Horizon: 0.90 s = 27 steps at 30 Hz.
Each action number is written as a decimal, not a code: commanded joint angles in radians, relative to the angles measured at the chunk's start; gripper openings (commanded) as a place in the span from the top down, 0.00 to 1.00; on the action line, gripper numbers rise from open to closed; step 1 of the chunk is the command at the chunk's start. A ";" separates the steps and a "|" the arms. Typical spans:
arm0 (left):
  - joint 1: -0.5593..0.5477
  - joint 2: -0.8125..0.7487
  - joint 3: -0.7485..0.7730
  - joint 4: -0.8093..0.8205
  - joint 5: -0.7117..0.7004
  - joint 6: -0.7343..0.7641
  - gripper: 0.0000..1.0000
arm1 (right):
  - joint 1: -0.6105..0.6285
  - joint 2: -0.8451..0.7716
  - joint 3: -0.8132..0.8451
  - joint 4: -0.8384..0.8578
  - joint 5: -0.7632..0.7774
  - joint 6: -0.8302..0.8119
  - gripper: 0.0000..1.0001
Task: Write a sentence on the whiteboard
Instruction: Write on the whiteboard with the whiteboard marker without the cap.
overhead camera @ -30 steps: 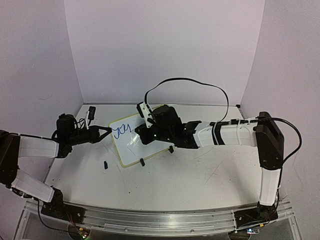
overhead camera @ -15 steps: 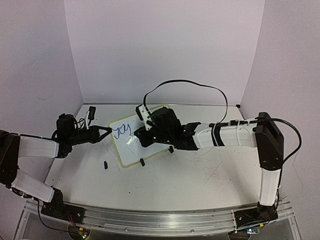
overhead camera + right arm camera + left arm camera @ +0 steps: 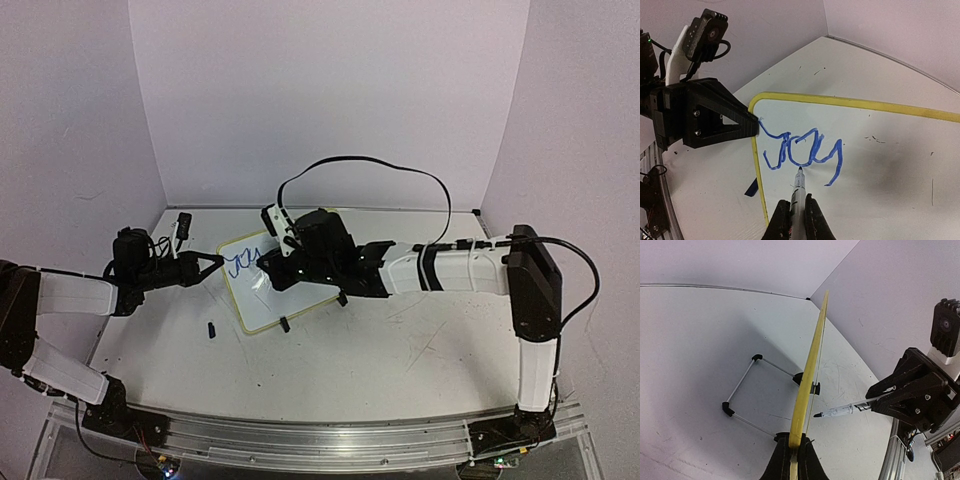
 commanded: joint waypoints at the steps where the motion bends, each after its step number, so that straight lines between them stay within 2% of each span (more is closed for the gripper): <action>1: 0.003 -0.007 0.050 0.040 0.023 -0.003 1.00 | 0.008 -0.109 -0.031 0.021 0.015 -0.012 1.00; 7: 0.002 -0.006 0.052 0.041 0.023 -0.003 1.00 | 0.002 -0.071 -0.057 0.018 0.017 -0.007 1.00; 27: 0.002 0.002 0.059 0.040 0.031 -0.006 1.00 | -0.023 0.008 0.013 0.017 -0.038 -0.001 1.00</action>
